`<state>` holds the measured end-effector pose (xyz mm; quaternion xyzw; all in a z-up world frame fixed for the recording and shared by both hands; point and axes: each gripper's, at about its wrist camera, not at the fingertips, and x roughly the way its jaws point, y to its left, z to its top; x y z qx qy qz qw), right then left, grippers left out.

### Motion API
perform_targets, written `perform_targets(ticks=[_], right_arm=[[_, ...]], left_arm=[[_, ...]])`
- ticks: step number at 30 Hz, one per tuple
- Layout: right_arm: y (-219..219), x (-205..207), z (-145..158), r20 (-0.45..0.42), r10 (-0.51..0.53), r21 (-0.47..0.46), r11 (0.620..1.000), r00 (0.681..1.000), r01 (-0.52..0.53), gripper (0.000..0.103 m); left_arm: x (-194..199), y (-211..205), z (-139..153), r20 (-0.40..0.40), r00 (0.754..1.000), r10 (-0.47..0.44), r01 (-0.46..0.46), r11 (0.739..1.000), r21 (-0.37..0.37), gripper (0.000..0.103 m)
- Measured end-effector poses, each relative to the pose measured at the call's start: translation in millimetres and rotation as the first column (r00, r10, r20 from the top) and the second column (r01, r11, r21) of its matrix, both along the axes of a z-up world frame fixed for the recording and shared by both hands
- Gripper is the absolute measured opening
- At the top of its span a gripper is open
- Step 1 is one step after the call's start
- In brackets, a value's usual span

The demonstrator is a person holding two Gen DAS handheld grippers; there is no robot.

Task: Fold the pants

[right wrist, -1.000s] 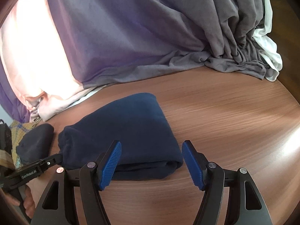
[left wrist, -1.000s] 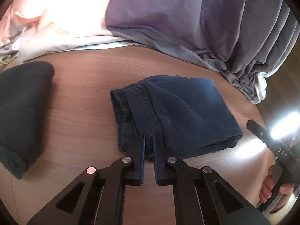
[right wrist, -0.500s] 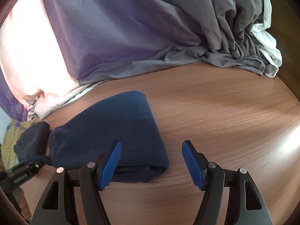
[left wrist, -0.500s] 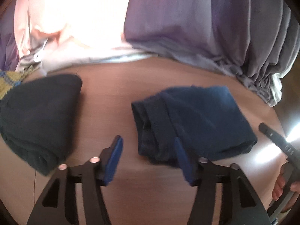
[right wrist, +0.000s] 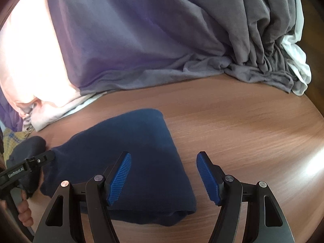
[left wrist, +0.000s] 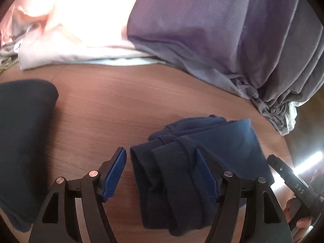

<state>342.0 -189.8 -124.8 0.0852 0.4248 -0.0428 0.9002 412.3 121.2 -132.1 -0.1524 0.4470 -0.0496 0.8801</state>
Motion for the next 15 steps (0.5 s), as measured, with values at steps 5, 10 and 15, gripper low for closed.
perform_targets(ticks=[5, 10, 15], right_arm=[[3, -1, -13, -0.033, -0.018, -0.02, 1.0, 0.999, 0.017, 0.068], [-5, -5, -21, -0.054, -0.046, -0.018, 0.999, 0.997, 0.045, 0.068], [-10, -4, -28, -0.072, -0.05, 0.006, 0.999, 0.996, 0.051, 0.068]], left_arm=[[5, 1, -16, -0.026, 1.0, -0.018, 0.016, 0.999, -0.047, 0.072], [7, -6, -19, -0.013, 0.999, -0.047, 0.046, 0.998, -0.029, 0.072], [9, -6, -24, -0.007, 0.998, -0.062, 0.062, 0.996, -0.069, 0.066]])
